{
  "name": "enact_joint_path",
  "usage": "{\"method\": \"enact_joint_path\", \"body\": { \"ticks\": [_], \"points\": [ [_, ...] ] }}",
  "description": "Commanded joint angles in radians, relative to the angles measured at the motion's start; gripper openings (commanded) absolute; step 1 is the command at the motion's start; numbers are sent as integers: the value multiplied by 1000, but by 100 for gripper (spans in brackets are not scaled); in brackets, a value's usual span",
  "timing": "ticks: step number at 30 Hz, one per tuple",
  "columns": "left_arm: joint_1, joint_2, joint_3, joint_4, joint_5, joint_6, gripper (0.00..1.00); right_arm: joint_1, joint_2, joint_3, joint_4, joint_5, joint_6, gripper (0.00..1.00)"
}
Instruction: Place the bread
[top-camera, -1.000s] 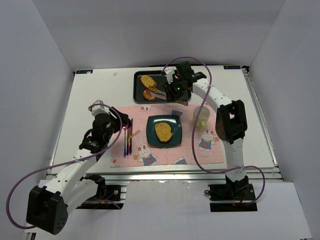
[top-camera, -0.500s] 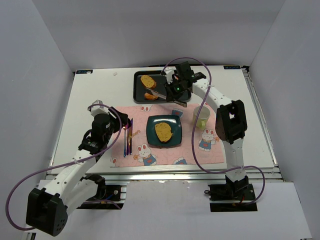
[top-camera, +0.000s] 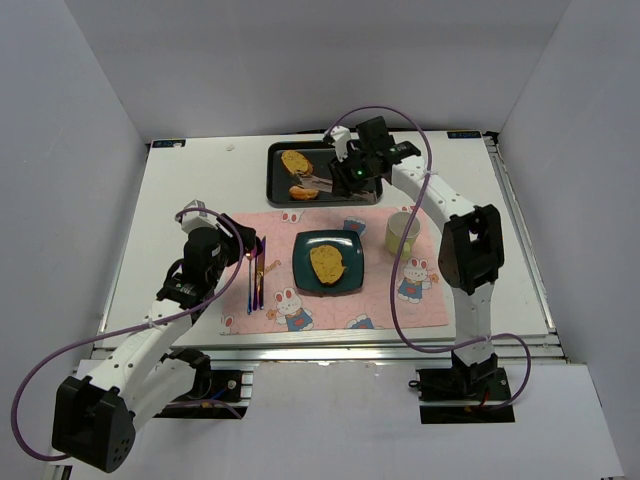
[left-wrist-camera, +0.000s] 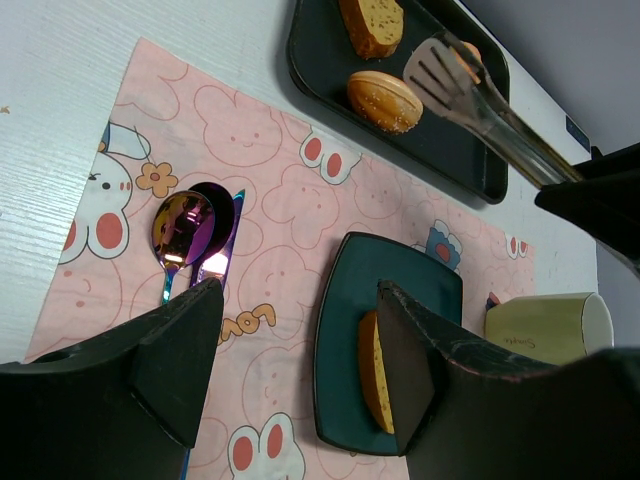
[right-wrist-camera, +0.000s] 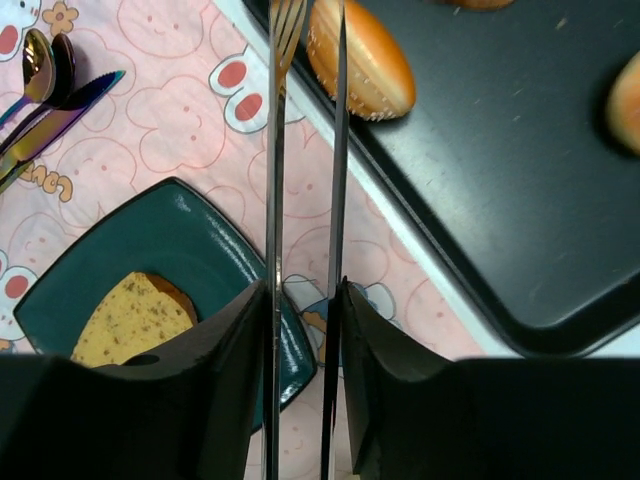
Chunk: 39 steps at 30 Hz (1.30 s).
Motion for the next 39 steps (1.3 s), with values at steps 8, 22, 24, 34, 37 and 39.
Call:
{"method": "enact_joint_path", "body": {
  "ticks": [8,22,24,34,37,39],
  "points": [
    [4,-12,10,3,-11,4,72,-19,-41,27,-27,30,-209,44],
    [4,-5,14,8,-9,6,72,-17,22,118,-139,63,-507,48],
    [4,-2,14,9,-8,7,72,-13,33,139,-179,55,-559,49],
    [4,-8,13,6,-11,10,72,-5,78,162,-186,98,-654,49],
    [3,-7,13,8,-12,12,72,-3,75,161,-169,106,-654,49],
    [3,-7,11,9,-12,10,72,-3,65,158,-158,106,-656,49]
  ]
}}
